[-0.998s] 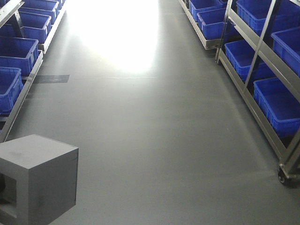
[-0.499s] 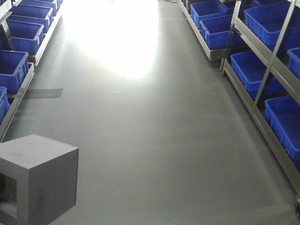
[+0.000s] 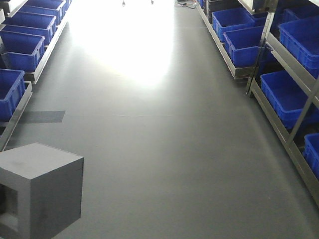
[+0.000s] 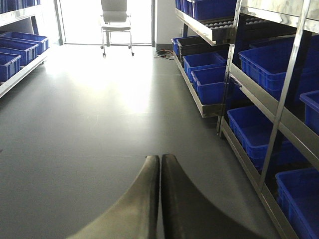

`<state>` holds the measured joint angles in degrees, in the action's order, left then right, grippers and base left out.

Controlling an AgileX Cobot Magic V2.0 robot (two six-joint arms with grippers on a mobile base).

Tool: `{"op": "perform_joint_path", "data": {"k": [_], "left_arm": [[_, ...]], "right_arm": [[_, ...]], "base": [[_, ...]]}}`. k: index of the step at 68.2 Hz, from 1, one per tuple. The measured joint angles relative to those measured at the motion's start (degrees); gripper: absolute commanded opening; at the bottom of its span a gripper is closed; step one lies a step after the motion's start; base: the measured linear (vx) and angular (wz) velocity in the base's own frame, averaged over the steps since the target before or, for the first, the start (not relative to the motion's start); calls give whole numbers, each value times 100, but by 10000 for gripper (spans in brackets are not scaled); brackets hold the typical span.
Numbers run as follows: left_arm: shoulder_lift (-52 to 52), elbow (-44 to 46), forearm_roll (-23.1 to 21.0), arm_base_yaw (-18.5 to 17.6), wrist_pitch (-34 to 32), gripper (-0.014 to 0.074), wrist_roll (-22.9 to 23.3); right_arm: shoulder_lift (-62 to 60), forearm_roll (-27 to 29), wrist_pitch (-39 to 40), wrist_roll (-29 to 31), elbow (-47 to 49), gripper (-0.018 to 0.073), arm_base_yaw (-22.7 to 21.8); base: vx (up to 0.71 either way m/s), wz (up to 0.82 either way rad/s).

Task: Sort gray base to blue bin
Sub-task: 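Drive down the aisle of blue bins toward the shelf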

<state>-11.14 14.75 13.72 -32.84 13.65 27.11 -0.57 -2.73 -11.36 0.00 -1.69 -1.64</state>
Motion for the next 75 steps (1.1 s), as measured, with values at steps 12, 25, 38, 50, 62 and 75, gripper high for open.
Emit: {"op": "perform_joint_path", "data": {"k": [12, 25, 38, 50, 62, 75], "left_arm": [[0, 0, 0, 0, 0, -7, 0], [0, 0, 0, 0, 0, -7, 0], [0, 0, 0, 0, 0, -7, 0], [0, 0, 0, 0, 0, -7, 0], [0, 0, 0, 0, 0, -7, 0], [0, 0, 0, 0, 0, -7, 0]], "right_arm": [[0, 0, 0, 0, 0, -5, 0], [0, 0, 0, 0, 0, -5, 0], [0, 0, 0, 0, 0, -5, 0], [0, 0, 0, 0, 0, -5, 0], [0, 0, 0, 0, 0, -5, 0], [0, 0, 0, 0, 0, -5, 0]], "base": [[49, 3], [49, 3], [50, 5], [50, 5], [51, 4], [51, 7]]}}
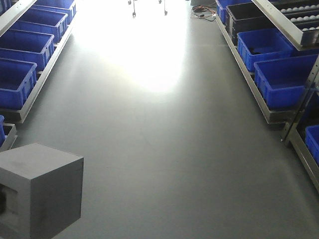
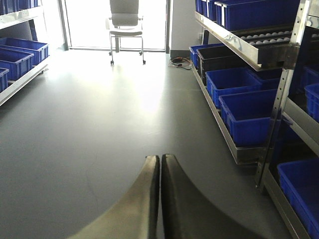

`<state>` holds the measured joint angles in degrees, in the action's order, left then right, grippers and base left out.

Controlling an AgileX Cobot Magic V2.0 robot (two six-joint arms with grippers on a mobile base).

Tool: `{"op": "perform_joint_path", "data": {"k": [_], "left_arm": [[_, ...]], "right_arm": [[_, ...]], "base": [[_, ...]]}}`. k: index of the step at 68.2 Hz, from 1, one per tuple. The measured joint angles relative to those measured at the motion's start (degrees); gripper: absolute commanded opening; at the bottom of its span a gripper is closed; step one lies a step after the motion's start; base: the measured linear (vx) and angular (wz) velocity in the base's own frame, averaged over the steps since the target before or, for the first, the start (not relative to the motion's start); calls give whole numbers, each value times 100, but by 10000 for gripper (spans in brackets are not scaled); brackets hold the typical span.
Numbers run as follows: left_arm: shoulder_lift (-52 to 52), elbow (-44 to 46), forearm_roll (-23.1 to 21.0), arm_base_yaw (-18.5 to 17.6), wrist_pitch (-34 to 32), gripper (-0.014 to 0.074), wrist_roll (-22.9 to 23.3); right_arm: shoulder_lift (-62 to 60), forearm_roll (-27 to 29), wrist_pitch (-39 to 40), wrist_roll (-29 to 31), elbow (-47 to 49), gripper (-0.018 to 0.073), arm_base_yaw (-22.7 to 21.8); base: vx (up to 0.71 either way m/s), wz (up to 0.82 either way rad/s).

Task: Sort gray base to blue bin
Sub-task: 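Drive down the aisle of blue bins toward the shelf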

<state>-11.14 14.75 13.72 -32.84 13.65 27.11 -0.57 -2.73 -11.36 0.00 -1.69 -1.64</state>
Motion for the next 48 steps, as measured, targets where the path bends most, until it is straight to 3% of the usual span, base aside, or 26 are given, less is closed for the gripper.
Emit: {"op": "perform_joint_path", "data": {"k": [48], "left_arm": [[0, 0, 0, 0, 0, -7, 0]], "right_arm": [[0, 0, 0, 0, 0, -5, 0]], "base": [[47, 12]]}}
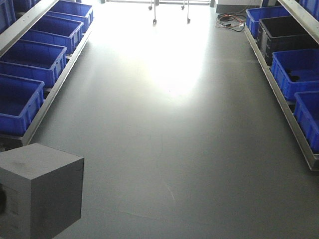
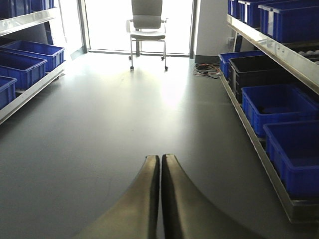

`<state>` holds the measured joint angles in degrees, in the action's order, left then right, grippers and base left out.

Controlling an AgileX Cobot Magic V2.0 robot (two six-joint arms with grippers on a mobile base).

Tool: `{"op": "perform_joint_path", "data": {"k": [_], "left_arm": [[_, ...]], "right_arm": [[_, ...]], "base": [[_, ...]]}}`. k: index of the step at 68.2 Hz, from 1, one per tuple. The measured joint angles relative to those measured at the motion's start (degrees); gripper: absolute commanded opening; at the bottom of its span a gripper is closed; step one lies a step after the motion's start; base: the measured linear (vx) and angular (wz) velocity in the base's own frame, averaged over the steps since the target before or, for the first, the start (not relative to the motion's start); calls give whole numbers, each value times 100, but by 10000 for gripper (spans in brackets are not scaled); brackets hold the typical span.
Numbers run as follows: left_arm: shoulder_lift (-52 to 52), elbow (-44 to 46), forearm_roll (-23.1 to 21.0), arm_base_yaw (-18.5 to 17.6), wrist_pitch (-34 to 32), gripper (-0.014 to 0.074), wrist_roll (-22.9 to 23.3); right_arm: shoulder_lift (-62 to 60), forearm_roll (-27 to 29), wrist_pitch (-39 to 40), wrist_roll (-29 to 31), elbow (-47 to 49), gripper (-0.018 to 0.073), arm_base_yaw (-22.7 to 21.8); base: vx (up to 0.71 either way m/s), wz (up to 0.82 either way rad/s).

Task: Sort gray base to blue bin
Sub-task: 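Drive down the aisle of blue bins toward the shelf, then position the base over the empty blue bin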

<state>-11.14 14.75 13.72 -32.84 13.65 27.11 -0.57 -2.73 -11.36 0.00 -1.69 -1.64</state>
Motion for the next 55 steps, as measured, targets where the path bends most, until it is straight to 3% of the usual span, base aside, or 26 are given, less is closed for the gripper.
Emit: {"op": "perform_joint_path", "data": {"k": [21, 55], "left_arm": [[0, 0, 0, 0, 0, -7, 0], [0, 0, 0, 0, 0, -7, 0]], "right_arm": [[0, 0, 0, 0, 0, -5, 0], [0, 0, 0, 0, 0, -5, 0]], "base": [[37, 52], [28, 102]]}}
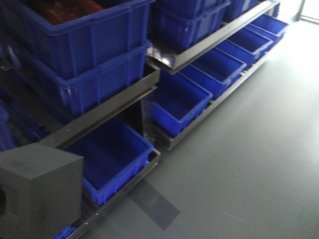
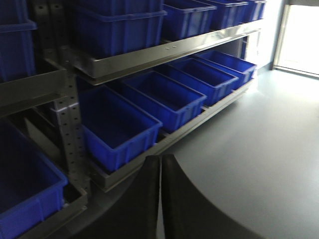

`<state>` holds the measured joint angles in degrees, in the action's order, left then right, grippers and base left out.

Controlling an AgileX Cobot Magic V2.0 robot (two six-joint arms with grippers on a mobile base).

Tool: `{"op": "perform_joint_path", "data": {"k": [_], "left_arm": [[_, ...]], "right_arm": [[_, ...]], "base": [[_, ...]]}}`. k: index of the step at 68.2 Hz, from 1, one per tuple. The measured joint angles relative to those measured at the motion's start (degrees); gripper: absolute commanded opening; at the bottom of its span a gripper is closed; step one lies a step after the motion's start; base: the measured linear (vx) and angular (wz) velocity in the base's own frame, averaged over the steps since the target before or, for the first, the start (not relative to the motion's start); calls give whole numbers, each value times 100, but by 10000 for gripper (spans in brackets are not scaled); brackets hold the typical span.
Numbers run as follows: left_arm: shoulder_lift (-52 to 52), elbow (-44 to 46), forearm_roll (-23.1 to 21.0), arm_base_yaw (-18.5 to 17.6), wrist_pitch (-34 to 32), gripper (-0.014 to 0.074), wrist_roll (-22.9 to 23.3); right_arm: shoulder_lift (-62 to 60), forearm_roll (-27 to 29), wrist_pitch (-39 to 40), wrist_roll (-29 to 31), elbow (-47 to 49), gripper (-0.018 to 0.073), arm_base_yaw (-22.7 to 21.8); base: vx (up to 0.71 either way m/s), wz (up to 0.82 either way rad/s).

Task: Sort gray base to blue bin
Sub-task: 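Position the base over the empty blue bin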

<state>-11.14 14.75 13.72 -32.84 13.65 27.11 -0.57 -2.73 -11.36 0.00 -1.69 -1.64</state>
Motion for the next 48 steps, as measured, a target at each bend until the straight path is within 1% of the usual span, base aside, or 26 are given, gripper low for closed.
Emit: {"op": "perform_joint_path", "data": {"k": [22, 48], "left_arm": [[0, 0, 0, 0, 0, -7, 0], [0, 0, 0, 0, 0, -7, 0]], "right_arm": [[0, 0, 0, 0, 0, -5, 0], [0, 0, 0, 0, 0, -5, 0]], "base": [[23, 88], [20, 76]]}}
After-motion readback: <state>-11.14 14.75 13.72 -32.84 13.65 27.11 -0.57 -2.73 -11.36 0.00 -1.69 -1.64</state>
